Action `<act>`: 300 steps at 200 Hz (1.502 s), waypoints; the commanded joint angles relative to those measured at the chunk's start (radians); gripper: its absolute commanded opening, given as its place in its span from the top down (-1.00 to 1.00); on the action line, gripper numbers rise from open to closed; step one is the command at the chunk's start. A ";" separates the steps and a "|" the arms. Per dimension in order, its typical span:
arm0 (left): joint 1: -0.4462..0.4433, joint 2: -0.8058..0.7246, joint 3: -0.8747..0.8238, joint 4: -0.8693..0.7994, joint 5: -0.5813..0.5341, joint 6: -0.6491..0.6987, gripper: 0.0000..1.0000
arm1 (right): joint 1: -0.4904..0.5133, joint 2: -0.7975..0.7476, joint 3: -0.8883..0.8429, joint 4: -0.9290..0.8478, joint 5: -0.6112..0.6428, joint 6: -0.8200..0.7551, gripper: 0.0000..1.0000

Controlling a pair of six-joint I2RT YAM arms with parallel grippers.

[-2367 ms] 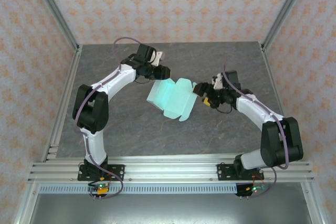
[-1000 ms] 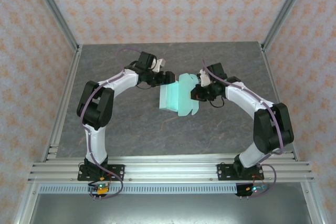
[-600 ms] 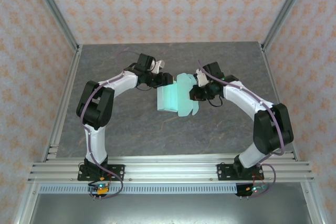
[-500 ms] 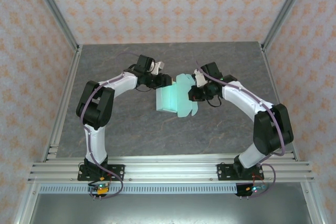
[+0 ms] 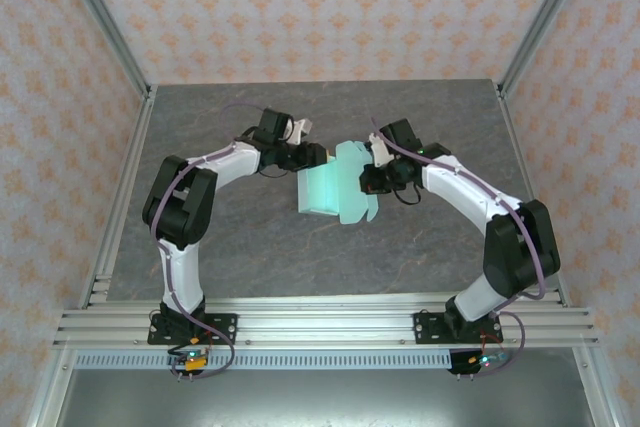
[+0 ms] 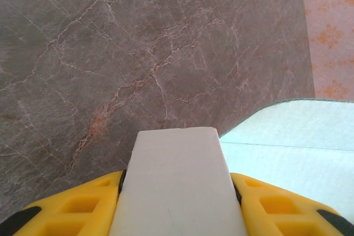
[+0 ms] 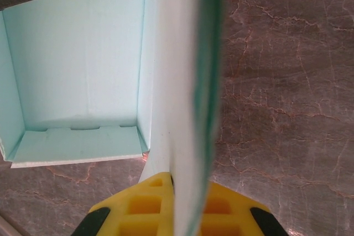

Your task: Fold the paper box

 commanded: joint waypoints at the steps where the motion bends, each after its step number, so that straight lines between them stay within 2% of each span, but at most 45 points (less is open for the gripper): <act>1: 0.001 -0.042 -0.041 0.053 -0.039 -0.048 0.28 | 0.051 -0.012 0.012 -0.030 0.107 -0.017 0.91; 11: 0.003 -0.053 -0.055 0.066 -0.046 -0.078 -0.10 | 0.061 -0.007 0.019 -0.037 0.134 -0.007 0.91; 19: 0.009 -0.072 -0.067 0.066 -0.067 -0.087 -0.30 | 0.064 0.001 0.041 -0.066 0.146 0.005 0.92; 52: 0.083 -0.235 -0.127 0.111 -0.110 -0.092 -0.60 | 0.075 0.033 0.160 -0.217 0.204 -0.018 0.87; 84: 0.099 -0.354 -0.156 0.061 -0.103 -0.017 -0.61 | 0.083 0.079 0.278 -0.339 0.312 -0.052 0.85; 117: 0.112 -0.446 -0.253 0.065 -0.233 0.010 -0.62 | 0.143 0.117 0.394 -0.438 0.421 -0.201 0.81; 131: 0.114 -0.467 -0.292 0.075 -0.270 0.012 -0.62 | 0.183 0.143 0.442 -0.479 0.512 -0.286 0.79; 151: 0.113 -0.511 -0.389 0.145 -0.319 -0.006 -0.62 | 0.236 0.179 0.478 -0.488 0.602 -0.457 0.78; 180: 0.113 -0.609 -0.626 0.380 -0.343 -0.020 -0.61 | 0.287 0.248 0.513 -0.464 0.664 -0.711 0.73; 191: 0.112 -0.651 -0.716 0.460 -0.357 0.000 -0.61 | 0.305 0.286 0.539 -0.459 0.710 -0.778 0.66; 204: 0.112 -0.704 -0.789 0.500 -0.372 0.058 -0.61 | 0.322 0.322 0.554 -0.430 0.766 -0.824 0.38; 213: 0.107 -0.739 -0.816 0.486 -0.383 0.110 -0.61 | 0.328 0.334 0.558 -0.395 0.791 -0.843 0.30; 234: 0.086 -0.785 -0.850 0.472 -0.384 0.215 -0.61 | 0.328 0.327 0.581 -0.318 0.779 -0.809 0.17; 255: 0.052 -0.784 -0.840 0.467 -0.358 0.259 -0.61 | 0.328 0.265 0.585 -0.280 0.749 -0.695 0.08; 270: 0.018 -0.773 -0.822 0.466 -0.377 0.301 -0.61 | 0.326 0.176 0.512 -0.220 0.731 -0.599 -0.06; 287: -0.010 -0.732 -0.757 0.423 -0.356 0.363 -0.64 | 0.295 0.044 0.391 -0.146 0.682 -0.431 -0.38; 300: -0.023 -0.672 -0.663 0.350 -0.327 0.414 -0.65 | 0.236 -0.068 0.283 -0.105 0.549 -0.292 -0.41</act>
